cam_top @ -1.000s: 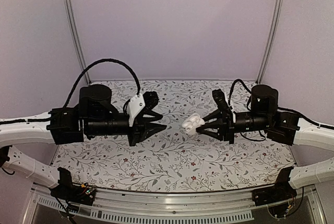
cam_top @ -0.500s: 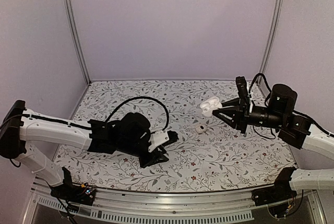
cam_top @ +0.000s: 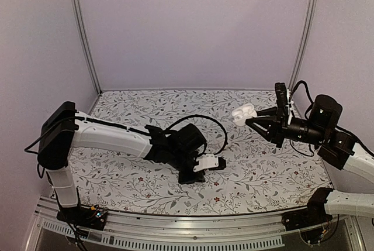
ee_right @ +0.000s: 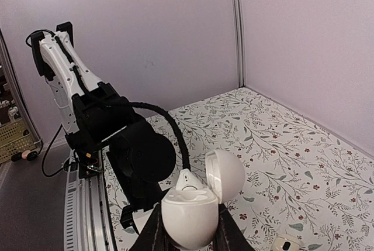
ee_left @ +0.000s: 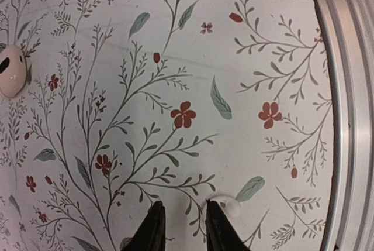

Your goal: Insert the wireless bluetooth earbuds into the charging case

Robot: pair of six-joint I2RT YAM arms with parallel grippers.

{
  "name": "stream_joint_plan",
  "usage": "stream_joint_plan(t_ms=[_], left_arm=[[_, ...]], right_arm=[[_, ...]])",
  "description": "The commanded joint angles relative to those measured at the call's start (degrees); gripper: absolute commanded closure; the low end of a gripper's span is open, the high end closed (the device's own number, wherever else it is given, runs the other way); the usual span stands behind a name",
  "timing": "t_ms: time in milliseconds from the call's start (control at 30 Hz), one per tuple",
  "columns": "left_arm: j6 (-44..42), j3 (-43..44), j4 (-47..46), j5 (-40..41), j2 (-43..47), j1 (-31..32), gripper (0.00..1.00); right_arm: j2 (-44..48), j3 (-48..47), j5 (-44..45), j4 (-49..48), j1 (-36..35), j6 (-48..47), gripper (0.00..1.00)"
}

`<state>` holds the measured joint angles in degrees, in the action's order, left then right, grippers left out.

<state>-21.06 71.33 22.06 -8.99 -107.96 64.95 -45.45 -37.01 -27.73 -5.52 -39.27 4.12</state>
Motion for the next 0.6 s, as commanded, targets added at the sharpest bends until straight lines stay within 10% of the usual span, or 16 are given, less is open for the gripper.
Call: stream_joint_plan(t_ms=[0,567], left_arm=[[-4.7,1.83,5.76,-1.4,-1.62,-0.61,0.76],[-6.8,2.53,7.09,0.35,-5.28,0.14,0.77]], right_arm=[[1.33,0.97,0.58,0.38,0.58,0.54,1.0],[1.05,0.98,0.06,0.4,0.73,0.55,1.0]])
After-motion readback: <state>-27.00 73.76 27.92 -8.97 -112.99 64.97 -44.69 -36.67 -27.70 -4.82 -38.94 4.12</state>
